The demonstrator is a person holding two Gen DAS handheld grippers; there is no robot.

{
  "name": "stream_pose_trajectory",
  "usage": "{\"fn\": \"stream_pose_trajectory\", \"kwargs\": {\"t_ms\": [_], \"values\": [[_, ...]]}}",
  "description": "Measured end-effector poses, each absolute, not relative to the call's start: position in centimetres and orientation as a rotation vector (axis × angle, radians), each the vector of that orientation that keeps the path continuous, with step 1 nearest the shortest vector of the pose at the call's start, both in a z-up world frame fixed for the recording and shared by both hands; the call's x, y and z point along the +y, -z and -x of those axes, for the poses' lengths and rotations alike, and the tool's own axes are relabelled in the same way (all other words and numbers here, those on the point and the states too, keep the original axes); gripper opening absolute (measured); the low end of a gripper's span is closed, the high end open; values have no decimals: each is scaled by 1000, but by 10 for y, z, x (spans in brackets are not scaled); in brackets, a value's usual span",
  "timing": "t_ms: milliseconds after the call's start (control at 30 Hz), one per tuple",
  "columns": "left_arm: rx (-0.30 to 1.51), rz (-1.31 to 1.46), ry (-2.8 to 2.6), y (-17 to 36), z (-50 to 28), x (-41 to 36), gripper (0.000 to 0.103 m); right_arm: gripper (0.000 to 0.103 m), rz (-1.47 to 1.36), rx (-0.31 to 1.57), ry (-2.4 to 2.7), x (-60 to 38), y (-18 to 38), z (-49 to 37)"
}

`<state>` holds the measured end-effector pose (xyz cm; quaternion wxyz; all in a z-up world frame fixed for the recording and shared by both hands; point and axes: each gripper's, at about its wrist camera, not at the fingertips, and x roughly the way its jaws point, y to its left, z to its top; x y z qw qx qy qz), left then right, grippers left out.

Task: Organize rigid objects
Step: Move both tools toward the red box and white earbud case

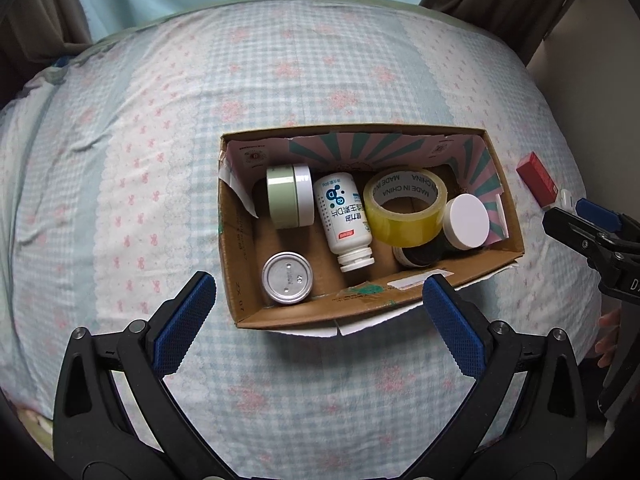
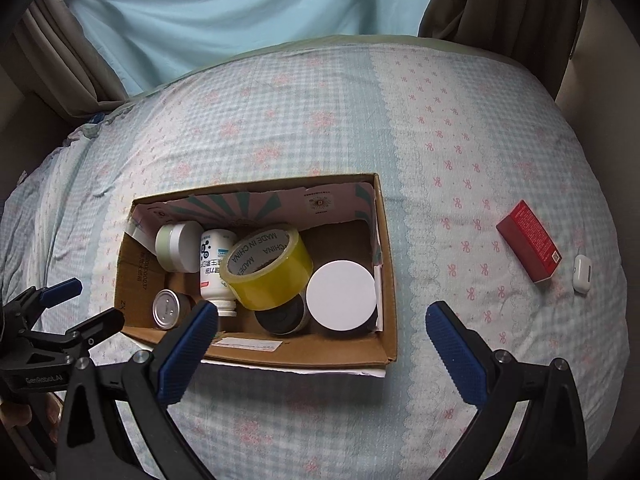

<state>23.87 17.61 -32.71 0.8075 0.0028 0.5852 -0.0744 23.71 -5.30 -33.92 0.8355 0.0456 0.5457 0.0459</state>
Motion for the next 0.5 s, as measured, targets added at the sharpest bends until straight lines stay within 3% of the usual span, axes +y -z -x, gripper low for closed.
{"fn": "stream_pose_trajectory", "kwargs": {"t_ms": [500], "values": [[1081, -62, 179, 226, -206, 103, 103, 103, -66, 1084, 13, -116, 251, -187]]}}
